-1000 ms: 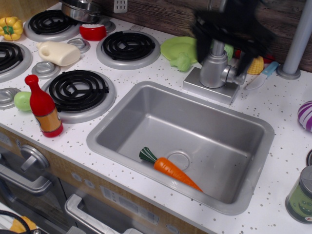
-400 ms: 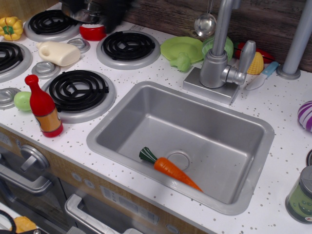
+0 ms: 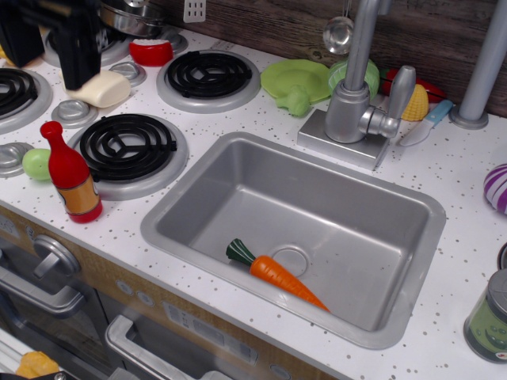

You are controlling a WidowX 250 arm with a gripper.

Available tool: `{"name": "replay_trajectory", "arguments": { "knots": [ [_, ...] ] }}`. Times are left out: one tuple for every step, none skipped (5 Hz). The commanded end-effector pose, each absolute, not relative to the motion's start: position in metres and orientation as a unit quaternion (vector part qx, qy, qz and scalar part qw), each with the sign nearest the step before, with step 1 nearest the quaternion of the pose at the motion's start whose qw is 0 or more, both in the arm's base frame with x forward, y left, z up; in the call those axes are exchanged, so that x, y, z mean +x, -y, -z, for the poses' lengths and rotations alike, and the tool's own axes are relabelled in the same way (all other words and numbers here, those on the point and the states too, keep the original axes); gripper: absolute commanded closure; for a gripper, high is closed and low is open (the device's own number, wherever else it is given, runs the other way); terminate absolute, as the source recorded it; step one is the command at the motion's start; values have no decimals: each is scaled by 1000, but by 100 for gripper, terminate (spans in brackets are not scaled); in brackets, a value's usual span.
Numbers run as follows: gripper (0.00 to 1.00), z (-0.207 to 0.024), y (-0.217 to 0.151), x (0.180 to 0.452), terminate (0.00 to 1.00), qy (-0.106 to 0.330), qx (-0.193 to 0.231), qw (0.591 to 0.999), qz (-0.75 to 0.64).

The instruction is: Put red bottle in sink

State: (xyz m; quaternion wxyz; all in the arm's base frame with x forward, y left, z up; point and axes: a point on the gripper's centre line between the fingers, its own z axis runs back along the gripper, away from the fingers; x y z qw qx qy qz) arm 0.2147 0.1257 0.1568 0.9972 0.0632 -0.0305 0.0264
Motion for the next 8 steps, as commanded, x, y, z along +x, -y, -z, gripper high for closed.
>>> {"name": "replay_trajectory", "arguments": {
  "knots": [
    [0, -140, -143, 208, 0, 53, 56, 997, -26],
    [0, -122, -146, 206, 0, 67, 65, 995, -22],
    [0, -109, -155, 208, 0, 75, 58, 995, -14],
    [0, -96, -157, 211, 0, 83, 52, 995, -9],
    [0, -86, -160, 209, 0, 82, 46, 996, -7],
    [100, -82, -158, 205, 0, 78, 42, 996, -10],
    [100, -83, -159, 205, 0, 76, 42, 996, -14],
    [100, -85, -159, 210, 0, 78, 43, 996, -13]
  ]
}}
